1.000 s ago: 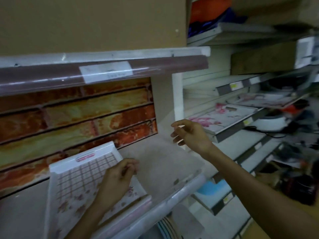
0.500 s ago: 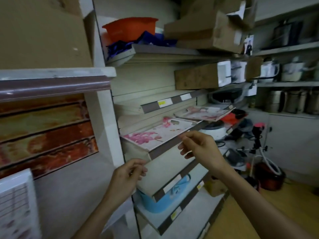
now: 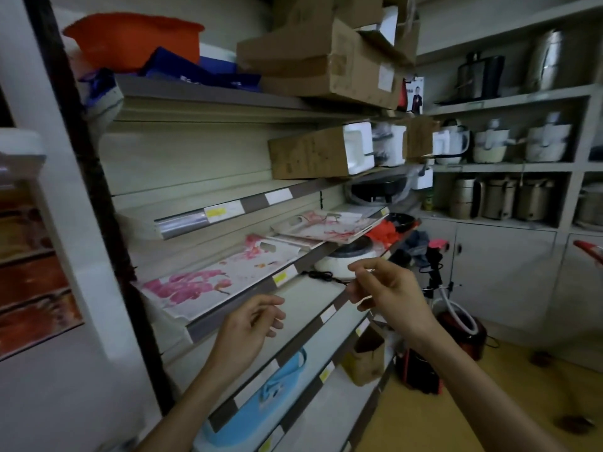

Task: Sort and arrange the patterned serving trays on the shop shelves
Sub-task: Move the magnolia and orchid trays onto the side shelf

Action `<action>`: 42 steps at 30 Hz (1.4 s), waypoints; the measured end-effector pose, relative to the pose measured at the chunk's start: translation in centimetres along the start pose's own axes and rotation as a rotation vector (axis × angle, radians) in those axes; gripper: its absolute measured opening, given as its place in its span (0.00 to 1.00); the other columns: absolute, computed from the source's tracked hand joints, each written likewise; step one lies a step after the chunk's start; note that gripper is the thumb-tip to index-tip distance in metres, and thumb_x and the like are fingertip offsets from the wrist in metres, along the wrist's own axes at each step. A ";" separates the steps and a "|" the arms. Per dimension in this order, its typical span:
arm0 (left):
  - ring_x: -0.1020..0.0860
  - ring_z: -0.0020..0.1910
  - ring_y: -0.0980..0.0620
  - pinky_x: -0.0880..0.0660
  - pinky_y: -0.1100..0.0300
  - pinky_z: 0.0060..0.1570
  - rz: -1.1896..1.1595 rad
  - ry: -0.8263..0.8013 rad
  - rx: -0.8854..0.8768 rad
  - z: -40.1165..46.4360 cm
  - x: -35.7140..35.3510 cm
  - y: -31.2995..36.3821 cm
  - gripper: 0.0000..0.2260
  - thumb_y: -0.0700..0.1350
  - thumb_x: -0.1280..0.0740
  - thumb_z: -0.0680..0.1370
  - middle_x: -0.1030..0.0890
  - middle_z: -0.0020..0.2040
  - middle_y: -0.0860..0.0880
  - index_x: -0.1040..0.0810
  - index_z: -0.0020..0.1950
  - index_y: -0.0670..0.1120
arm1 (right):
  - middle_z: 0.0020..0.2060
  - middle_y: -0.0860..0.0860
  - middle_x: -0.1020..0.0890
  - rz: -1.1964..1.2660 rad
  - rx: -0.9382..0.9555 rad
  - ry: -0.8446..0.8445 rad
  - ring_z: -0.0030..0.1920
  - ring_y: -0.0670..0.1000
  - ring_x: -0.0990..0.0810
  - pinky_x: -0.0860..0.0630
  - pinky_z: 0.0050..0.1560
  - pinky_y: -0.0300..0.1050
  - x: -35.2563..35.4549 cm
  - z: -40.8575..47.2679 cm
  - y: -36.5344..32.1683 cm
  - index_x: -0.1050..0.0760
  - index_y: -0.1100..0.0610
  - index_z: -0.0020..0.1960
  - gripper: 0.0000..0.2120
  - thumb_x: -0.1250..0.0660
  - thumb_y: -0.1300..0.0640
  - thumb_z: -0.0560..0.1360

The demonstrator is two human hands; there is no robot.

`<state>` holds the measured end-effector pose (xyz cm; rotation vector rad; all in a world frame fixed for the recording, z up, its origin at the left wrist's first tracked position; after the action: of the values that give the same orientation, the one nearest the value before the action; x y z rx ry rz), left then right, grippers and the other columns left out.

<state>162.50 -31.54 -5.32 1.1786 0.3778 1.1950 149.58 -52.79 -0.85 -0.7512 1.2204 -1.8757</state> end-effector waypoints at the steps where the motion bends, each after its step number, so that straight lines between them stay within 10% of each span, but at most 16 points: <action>1: 0.17 0.43 0.49 0.19 0.55 0.44 0.004 -0.007 -0.002 1.2 -0.8 -0.2 0.11 0.37 0.39 0.81 0.16 0.44 0.49 0.20 0.52 0.50 | 0.36 0.57 0.15 0.001 -0.006 0.003 0.35 0.53 0.18 0.21 0.35 0.44 0.5 0.8 0.6 0.21 0.58 0.53 0.08 0.39 0.59 0.81; 11: 0.18 0.39 0.55 0.20 0.61 0.41 0.011 -0.024 0.012 16.7 -9.0 -5.0 0.08 0.38 0.38 0.80 0.17 0.44 0.50 0.22 0.54 0.46 | 0.36 0.57 0.15 -0.097 0.026 0.063 0.37 0.59 0.17 0.18 0.38 0.49 6.3 12.1 4.5 0.21 0.58 0.52 0.08 0.39 0.60 0.80; 26: 0.20 0.48 0.40 0.19 0.51 0.39 -0.738 -0.038 0.631 34.1 -22.7 -16.8 0.15 0.49 0.40 0.82 0.23 0.56 0.36 0.29 0.62 0.40 | 0.38 0.58 0.16 -0.110 0.038 0.079 0.40 0.59 0.17 0.19 0.41 0.50 11.4 26.0 10.3 0.22 0.58 0.53 0.08 0.40 0.62 0.81; 42: 0.20 0.55 0.42 0.22 0.45 0.55 -0.760 0.216 0.549 40.6 -26.9 -17.0 0.15 0.30 0.38 0.77 0.18 0.55 0.43 0.25 0.60 0.45 | 0.39 0.56 0.15 -0.095 0.042 -0.172 0.37 0.52 0.17 0.18 0.38 0.44 13.9 38.8 16.5 0.22 0.57 0.54 0.08 0.40 0.59 0.81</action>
<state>191.69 -73.48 -12.25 1.1904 1.2533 0.5485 177.63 -87.21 -0.86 -0.9408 1.0503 -1.8642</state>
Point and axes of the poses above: each hand's wrist, its own z-axis towards the middle knuckle, its own x-axis out of the back of the hand, y = z × x, the point moved 9 cm from there along z, towards the middle knuckle
